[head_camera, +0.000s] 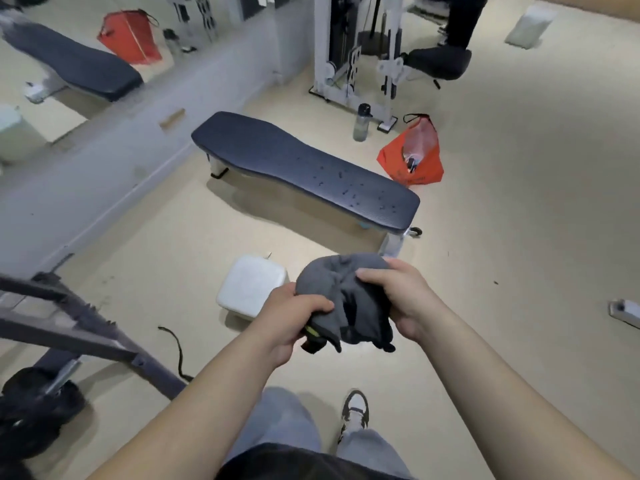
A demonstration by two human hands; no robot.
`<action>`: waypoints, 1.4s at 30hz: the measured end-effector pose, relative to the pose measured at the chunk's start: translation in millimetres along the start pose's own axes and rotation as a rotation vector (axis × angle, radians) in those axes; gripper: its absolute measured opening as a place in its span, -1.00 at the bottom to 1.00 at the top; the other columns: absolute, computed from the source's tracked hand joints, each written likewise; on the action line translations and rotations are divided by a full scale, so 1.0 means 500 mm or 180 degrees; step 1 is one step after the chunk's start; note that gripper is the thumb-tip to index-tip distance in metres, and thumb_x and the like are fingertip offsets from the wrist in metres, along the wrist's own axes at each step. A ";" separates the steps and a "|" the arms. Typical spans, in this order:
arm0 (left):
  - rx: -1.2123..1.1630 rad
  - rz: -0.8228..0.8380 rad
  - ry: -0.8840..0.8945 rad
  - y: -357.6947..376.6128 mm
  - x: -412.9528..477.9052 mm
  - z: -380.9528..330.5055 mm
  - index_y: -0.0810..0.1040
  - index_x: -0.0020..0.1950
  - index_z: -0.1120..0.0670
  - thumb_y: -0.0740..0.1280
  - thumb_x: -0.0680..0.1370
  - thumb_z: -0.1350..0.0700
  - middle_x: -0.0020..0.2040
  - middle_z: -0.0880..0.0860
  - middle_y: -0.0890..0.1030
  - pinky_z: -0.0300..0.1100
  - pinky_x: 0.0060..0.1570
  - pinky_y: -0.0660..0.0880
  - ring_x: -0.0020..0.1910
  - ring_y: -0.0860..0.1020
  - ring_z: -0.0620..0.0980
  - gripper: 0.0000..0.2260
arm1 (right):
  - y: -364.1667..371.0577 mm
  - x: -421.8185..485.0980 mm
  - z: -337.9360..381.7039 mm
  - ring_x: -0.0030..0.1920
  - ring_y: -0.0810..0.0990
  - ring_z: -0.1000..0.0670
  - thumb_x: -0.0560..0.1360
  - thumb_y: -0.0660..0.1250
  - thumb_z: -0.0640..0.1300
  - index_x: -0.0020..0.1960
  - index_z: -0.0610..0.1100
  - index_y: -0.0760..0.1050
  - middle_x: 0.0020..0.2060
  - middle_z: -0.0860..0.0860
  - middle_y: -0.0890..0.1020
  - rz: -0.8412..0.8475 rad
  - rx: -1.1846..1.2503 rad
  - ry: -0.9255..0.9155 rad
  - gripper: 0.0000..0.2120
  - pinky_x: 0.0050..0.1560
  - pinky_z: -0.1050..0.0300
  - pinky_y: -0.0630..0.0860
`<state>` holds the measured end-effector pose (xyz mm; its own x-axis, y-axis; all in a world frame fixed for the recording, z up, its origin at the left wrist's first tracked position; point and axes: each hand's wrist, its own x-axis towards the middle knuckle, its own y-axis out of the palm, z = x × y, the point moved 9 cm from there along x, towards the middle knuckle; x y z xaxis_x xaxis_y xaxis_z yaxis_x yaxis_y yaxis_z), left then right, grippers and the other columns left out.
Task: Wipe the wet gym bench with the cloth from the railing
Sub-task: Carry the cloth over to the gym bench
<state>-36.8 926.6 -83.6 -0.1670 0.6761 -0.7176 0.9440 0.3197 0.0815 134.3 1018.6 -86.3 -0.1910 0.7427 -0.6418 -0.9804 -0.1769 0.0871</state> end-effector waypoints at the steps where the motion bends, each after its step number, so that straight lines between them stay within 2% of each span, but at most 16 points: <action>1: -0.0050 -0.0091 -0.0046 -0.002 0.018 -0.022 0.62 0.17 0.20 0.44 0.44 0.30 -0.10 0.17 0.74 -0.22 -0.39 0.51 -0.29 0.67 0.05 -0.70 | 0.012 0.027 0.024 -0.01 0.77 -0.16 0.48 0.48 -0.27 0.18 -0.21 0.62 0.03 -0.18 0.77 0.0050 -0.0039 0.0008 -0.72 -0.04 -0.06 0.70; 5: -0.0195 -0.0309 0.0027 -0.025 0.092 -0.125 0.63 0.08 0.15 0.39 0.49 0.29 -0.25 0.11 0.69 -0.34 -0.56 0.42 -0.49 0.59 -0.08 -0.82 | 0.082 0.132 0.100 -0.14 0.74 -0.05 0.48 0.49 -0.23 0.18 -0.21 0.63 -0.05 -0.11 0.78 0.0285 -0.0174 0.0079 -0.73 -0.16 0.04 0.65; 8: -0.0226 -0.0540 0.0225 -0.069 0.153 -0.203 0.62 0.06 0.15 0.41 0.47 0.30 -0.17 0.20 0.71 -0.23 -0.49 0.50 -0.41 0.62 0.03 -0.82 | 0.146 0.210 0.149 -0.16 0.72 -0.04 0.49 0.47 -0.26 0.16 -0.18 0.60 -0.06 -0.10 0.74 0.0321 -0.0270 0.0074 -0.75 -0.23 0.10 0.62; 11: -0.0156 -0.0704 0.0403 -0.122 0.215 -0.283 0.62 0.00 0.13 0.43 0.45 0.30 -0.25 0.11 0.66 -0.15 -0.46 0.53 -0.44 0.59 0.07 -0.84 | 0.207 0.281 0.205 -0.13 0.70 -0.07 0.48 0.45 -0.29 0.10 -0.07 0.59 -0.08 -0.06 0.71 0.0207 -0.0262 -0.0031 -0.77 -0.27 0.11 0.61; 14: -0.0077 -0.0709 0.0449 -0.164 0.278 -0.353 0.63 -0.01 0.14 0.42 0.45 0.29 -0.26 0.14 0.65 0.04 -0.37 0.55 -0.42 0.57 0.15 -0.85 | 0.259 0.344 0.252 -0.12 0.70 -0.12 0.47 0.40 -0.33 -0.01 -0.03 0.60 -0.08 -0.09 0.72 0.0002 -0.0243 -0.0047 -0.77 -0.18 -0.07 0.73; 16: -0.0019 -0.0661 0.0481 -0.179 0.319 -0.396 0.62 -0.01 0.17 0.41 0.45 0.30 -0.25 0.18 0.62 -0.01 -0.43 0.51 -0.43 0.53 0.16 -0.86 | 0.294 0.380 0.281 -0.11 0.71 -0.15 0.46 0.41 -0.35 -0.05 -0.03 0.61 -0.06 -0.14 0.74 -0.0021 -0.0188 -0.0029 -0.77 -0.02 -0.20 0.72; 20: 0.0144 -0.0557 0.0734 -0.189 0.397 -0.484 0.65 0.01 0.14 0.44 0.46 0.27 -0.12 0.25 0.68 -0.15 -0.48 0.49 -0.36 0.59 0.10 -0.85 | 0.345 0.448 0.337 -0.15 0.73 -0.12 0.48 0.45 -0.33 0.07 -0.10 0.61 -0.07 -0.15 0.74 0.0057 0.0016 -0.0037 -0.78 -0.23 0.04 0.69; 24: -0.0310 -0.0335 0.0608 -0.200 0.498 -0.548 0.64 0.11 0.15 0.43 0.49 0.30 -0.10 0.25 0.70 -0.04 -0.33 0.56 -0.26 0.66 0.14 -0.79 | 0.389 0.527 0.400 -0.11 0.74 -0.12 0.51 0.50 -0.25 0.09 -0.13 0.64 -0.16 -0.08 0.75 0.0197 0.0154 -0.0037 -0.83 -0.22 0.04 0.68; 27: -0.1071 -0.0035 0.0331 -0.203 0.589 -0.587 0.66 0.16 0.24 0.42 0.48 0.36 0.04 0.29 0.71 0.06 -0.03 0.59 -0.06 0.68 0.21 -0.74 | 0.418 0.609 0.451 -0.06 0.75 -0.14 0.51 0.52 -0.21 0.11 -0.14 0.66 -0.15 -0.07 0.76 0.0326 0.0225 -0.0064 -0.81 -0.07 -0.06 0.72; 28: -0.1253 0.0051 0.0274 -0.204 0.618 -0.602 0.65 0.19 0.25 0.41 0.48 0.36 0.10 0.31 0.69 0.07 0.03 0.60 0.00 0.68 0.22 -0.72 | 0.428 0.638 0.470 -0.08 0.75 -0.12 0.51 0.52 -0.20 0.14 -0.13 0.66 -0.14 -0.06 0.76 0.0381 0.0214 -0.0038 -0.79 -0.09 -0.03 0.72; 31: -0.1507 -0.0004 0.0270 -0.214 0.704 -0.656 0.64 0.21 0.28 0.40 0.49 0.36 0.12 0.31 0.69 0.01 -0.01 0.61 0.00 0.68 0.22 -0.71 | 0.460 0.729 0.532 -0.27 0.72 0.02 0.55 0.48 -0.21 0.19 -0.16 0.64 -0.21 0.00 0.74 0.0599 0.0077 0.0006 -0.78 -0.34 0.20 0.62; 33: -0.1227 -0.0278 0.0308 -0.224 0.759 -0.704 0.66 0.14 0.24 0.44 0.48 0.31 0.02 0.25 0.72 -0.01 -0.04 0.54 -0.10 0.67 0.19 -0.76 | 0.481 0.795 0.574 -0.32 0.72 0.05 0.57 0.46 -0.23 0.21 -0.16 0.63 -0.19 -0.02 0.74 0.0760 0.0008 0.0065 -0.78 -0.40 0.26 0.57; 35: -0.0863 -0.0585 0.0402 -0.232 0.811 -0.762 0.66 0.09 0.19 0.45 0.48 0.25 -0.12 0.17 0.72 -0.15 -0.23 0.50 -0.23 0.65 0.10 -0.81 | 0.497 0.861 0.612 -0.32 0.70 0.04 0.57 0.46 -0.21 0.22 -0.13 0.64 -0.14 -0.05 0.74 0.0909 -0.0097 0.0128 -0.78 -0.42 0.26 0.54; 37: -0.0720 -0.0798 0.0489 -0.232 0.864 -0.819 0.63 0.08 0.16 0.43 0.50 0.23 -0.17 0.13 0.69 -0.19 -0.37 0.43 -0.28 0.62 0.05 -0.83 | 0.506 0.926 0.652 -0.32 0.67 0.02 0.57 0.45 -0.19 0.23 -0.12 0.63 -0.11 -0.08 0.72 0.1013 -0.0170 0.0193 -0.77 -0.43 0.21 0.52; 40: -0.0709 -0.1003 0.0523 -0.228 0.938 -0.885 0.57 0.05 0.12 0.37 0.56 0.24 -0.25 0.04 0.64 -0.29 -0.45 0.40 -0.41 0.56 -0.11 -0.90 | 0.503 1.010 0.718 -0.34 0.66 0.01 0.59 0.42 -0.22 0.19 -0.13 0.61 -0.15 -0.10 0.71 0.1056 -0.0347 0.0144 -0.81 -0.41 0.19 0.51; 42: -0.0610 -0.1171 0.0494 -0.236 0.979 -0.915 0.53 0.07 0.11 0.32 0.59 0.23 -0.23 0.02 0.62 -0.24 -0.40 0.41 -0.40 0.54 -0.12 -0.92 | 0.486 1.058 0.761 -0.38 0.64 0.04 0.59 0.40 -0.24 0.12 -0.10 0.62 -0.23 -0.04 0.72 0.0931 -0.0371 0.0090 -0.87 -0.44 0.23 0.48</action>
<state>-360.2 1523.8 -128.2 -0.5367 0.5813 -0.6115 0.7463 0.6652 -0.0226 -223.7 1614.3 -114.7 -0.4610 0.6315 -0.6234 -0.8715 -0.4544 0.1842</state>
